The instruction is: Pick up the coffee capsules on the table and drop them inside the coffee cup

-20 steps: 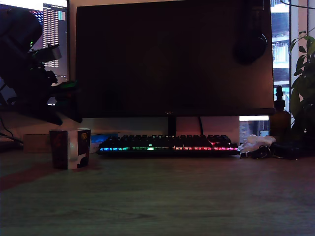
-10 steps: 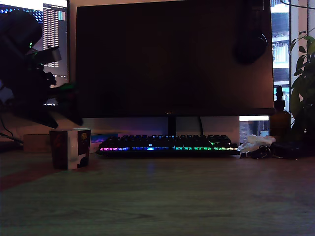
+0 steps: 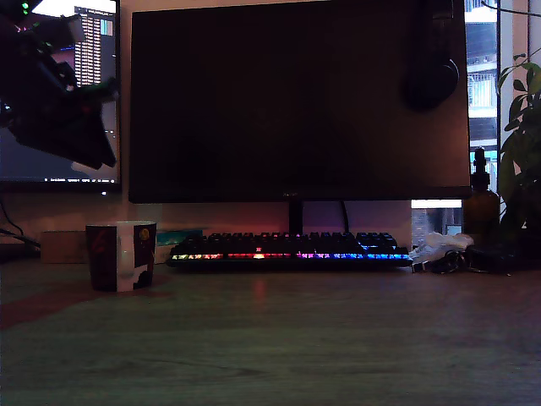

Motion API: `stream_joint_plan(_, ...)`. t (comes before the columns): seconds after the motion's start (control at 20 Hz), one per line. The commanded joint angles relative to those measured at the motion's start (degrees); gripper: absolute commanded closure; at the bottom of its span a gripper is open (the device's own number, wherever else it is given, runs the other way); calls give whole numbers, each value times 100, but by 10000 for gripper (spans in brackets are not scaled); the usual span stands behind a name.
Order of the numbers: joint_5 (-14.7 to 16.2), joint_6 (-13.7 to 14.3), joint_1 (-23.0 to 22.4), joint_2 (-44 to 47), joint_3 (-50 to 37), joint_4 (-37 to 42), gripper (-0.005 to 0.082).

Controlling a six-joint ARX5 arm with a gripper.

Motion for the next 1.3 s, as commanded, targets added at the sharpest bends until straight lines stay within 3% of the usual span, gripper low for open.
stream_joint_plan(0.0, 208, -20, 81, -339, -131, 50, 791)
stream_joint_plan(0.1, 315, -81, 133, -625, -337, 133, 791)
stream_joint_plan(0.85, 297, -627, 442, -3147, -2546, 835, 791)
stream_joint_plan(0.9, 291, -754, 466, -3397, -2717, 918, 791)
stream_joint_plan(1.25, -105, -1049, 505, -5438, -3589, 785, 791)
